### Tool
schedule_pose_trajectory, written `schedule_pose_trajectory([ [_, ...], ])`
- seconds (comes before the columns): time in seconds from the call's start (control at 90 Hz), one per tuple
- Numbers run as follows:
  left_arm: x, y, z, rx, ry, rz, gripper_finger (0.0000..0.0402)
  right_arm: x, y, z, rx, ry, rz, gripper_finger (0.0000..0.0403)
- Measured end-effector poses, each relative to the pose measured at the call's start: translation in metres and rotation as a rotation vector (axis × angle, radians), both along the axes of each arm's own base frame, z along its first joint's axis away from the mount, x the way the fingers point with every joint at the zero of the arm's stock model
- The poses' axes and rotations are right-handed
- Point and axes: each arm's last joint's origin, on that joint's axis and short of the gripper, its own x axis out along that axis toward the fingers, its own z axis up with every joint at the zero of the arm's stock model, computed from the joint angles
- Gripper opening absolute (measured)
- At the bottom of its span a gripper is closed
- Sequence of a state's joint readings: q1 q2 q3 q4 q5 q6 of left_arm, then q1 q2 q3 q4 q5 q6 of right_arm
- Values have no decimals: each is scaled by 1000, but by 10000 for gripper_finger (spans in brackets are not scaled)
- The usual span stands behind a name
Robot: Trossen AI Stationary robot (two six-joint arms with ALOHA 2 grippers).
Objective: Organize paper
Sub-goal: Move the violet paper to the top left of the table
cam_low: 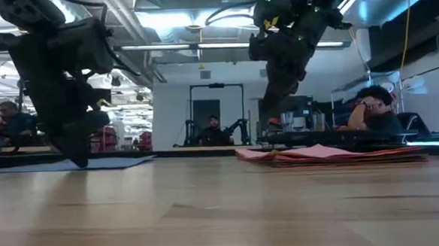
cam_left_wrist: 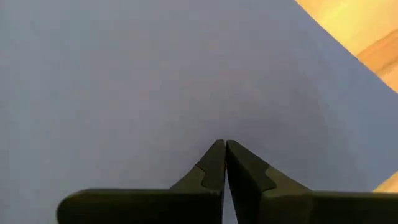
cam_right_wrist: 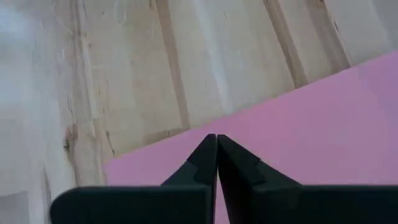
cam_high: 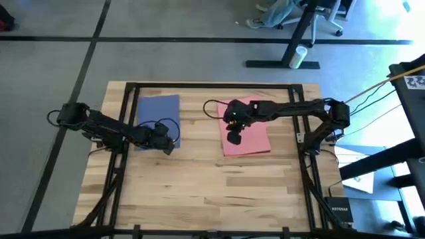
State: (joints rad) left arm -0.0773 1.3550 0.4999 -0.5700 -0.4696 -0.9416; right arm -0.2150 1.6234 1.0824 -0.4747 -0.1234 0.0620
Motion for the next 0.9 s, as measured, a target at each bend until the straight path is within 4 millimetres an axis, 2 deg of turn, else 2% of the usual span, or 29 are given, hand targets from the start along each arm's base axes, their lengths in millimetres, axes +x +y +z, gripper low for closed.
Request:
schedule_pose_trajectory([
  [0.278,-1,11,2,14,56,-79,0,0,0,0,0,0,0,0],
  [0.9,1,25,3,34,42,-51,0,0,0,0,0,2,0,0],
])
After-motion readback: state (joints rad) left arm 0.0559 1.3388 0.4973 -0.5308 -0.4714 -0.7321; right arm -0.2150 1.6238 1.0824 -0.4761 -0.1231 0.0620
